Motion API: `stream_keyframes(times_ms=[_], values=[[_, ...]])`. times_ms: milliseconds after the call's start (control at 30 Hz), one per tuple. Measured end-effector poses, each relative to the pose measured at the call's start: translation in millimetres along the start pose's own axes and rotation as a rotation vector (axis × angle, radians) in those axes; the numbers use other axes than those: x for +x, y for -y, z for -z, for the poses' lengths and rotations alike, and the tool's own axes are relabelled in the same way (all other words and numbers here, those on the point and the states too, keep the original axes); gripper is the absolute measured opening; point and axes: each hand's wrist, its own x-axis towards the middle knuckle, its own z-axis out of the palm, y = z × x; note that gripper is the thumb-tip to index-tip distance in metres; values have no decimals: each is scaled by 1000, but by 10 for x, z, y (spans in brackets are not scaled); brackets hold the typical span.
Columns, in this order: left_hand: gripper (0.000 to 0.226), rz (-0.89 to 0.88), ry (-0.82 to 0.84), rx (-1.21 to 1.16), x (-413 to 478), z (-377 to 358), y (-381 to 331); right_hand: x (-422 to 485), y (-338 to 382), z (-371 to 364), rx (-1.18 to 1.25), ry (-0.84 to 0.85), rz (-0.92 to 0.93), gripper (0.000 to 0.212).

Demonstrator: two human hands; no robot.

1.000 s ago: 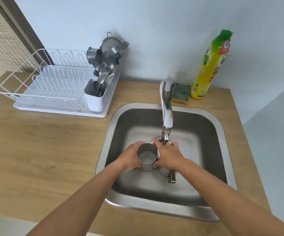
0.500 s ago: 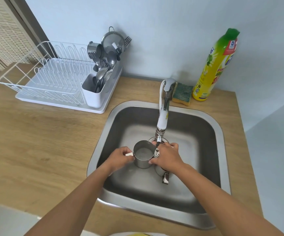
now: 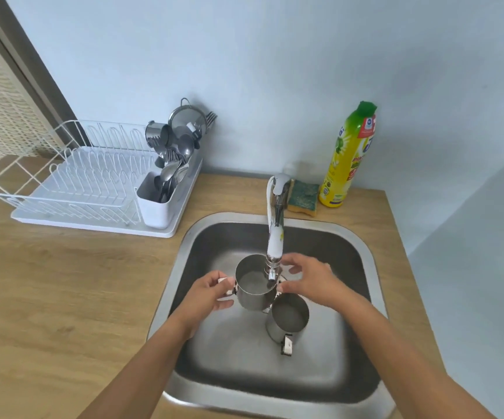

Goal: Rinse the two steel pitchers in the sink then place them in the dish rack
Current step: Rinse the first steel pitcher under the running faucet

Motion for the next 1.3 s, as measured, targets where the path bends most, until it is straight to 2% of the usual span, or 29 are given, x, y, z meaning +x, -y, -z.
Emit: stream_keyframes(times_ms=[67, 167, 267, 467, 667, 933, 1300], values=[[18, -15, -1, 12, -4, -5, -60, 32, 15, 219, 33, -79, 5, 56], [20, -45, 17, 37, -11, 9, -137, 163, 194, 550, 103, -331, 55, 46], [19, -73, 40, 42, -30, 7, -197, 408, 483, 748, -55, -437, 116, 48], [16, -81, 79, 23, -54, 24, -205, 918, 784, 709, -457, -290, 117, 62], [15, -78, 88, 2, -38, 60, -188, 1133, 782, 610, -647, -274, 125, 51], [16, -85, 109, -5, 2, 74, -184, 1193, 715, 559, -758, -304, 161, 51], [16, -59, 110, -19, 17, 23, -176, 1214, 778, 659, -734, -321, 183, 39]])
